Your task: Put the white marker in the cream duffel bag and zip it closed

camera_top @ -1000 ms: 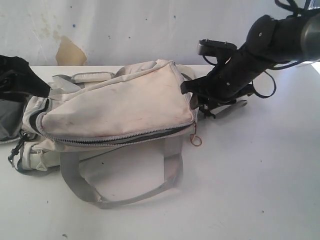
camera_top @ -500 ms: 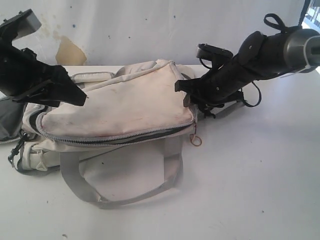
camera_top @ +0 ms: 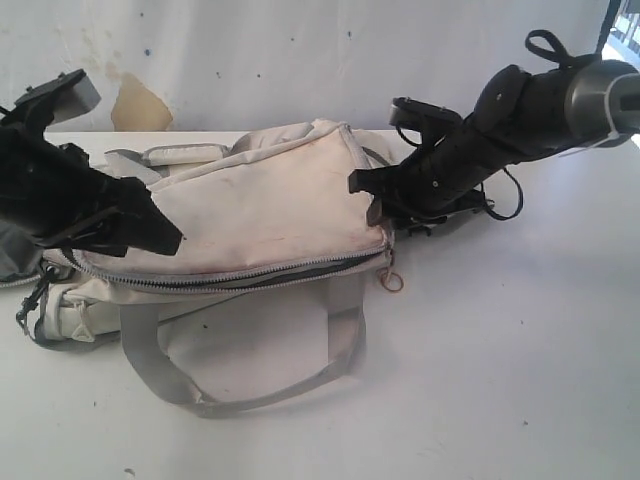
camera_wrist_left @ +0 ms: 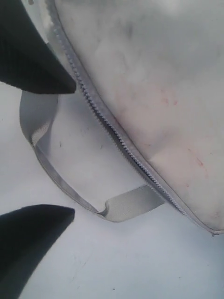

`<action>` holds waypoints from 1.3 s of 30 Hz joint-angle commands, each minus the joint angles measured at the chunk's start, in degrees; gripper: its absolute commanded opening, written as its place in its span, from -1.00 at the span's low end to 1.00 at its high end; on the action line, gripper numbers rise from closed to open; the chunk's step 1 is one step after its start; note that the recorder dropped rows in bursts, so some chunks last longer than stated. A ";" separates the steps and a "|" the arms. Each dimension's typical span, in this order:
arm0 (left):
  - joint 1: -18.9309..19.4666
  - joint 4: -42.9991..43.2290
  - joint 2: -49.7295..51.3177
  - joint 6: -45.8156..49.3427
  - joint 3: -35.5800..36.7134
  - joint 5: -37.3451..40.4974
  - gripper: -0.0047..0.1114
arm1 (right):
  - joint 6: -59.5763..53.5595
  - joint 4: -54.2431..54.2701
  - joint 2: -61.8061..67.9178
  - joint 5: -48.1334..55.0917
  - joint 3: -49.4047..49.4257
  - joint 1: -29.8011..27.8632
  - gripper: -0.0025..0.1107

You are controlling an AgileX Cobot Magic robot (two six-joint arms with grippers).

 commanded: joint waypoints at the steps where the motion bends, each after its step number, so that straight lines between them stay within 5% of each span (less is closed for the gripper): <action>1: -0.30 -2.06 -0.62 0.09 1.41 0.07 0.33 | -0.51 -2.27 0.37 -0.33 -0.33 -0.53 -0.24; 7: -0.30 -2.54 -0.62 0.24 1.41 0.36 0.33 | 1.43 -2.97 1.46 -0.74 -0.33 -0.53 -0.28; 14: -1.89 -3.55 -0.62 2.22 1.41 -0.29 0.33 | 1.43 0.04 1.33 -0.70 -0.43 -0.53 -0.96; 26: -10.02 -6.49 -0.37 3.10 1.41 -12.78 0.33 | -0.92 7.50 -4.58 5.18 -5.75 -0.53 -0.96; 30: -13.02 -13.02 -0.22 3.10 1.41 -19.46 0.32 | -0.41 7.50 -5.29 8.26 -6.80 -0.53 -0.96; 35: -16.98 -21.45 3.36 3.56 1.30 -21.91 0.02 | 3.11 5.28 -5.29 9.98 -7.04 -0.53 -0.96; 39: -20.68 -31.12 7.91 11.39 1.30 -22.02 -0.04 | 4.44 4.61 -5.29 11.58 -7.04 -0.53 -0.96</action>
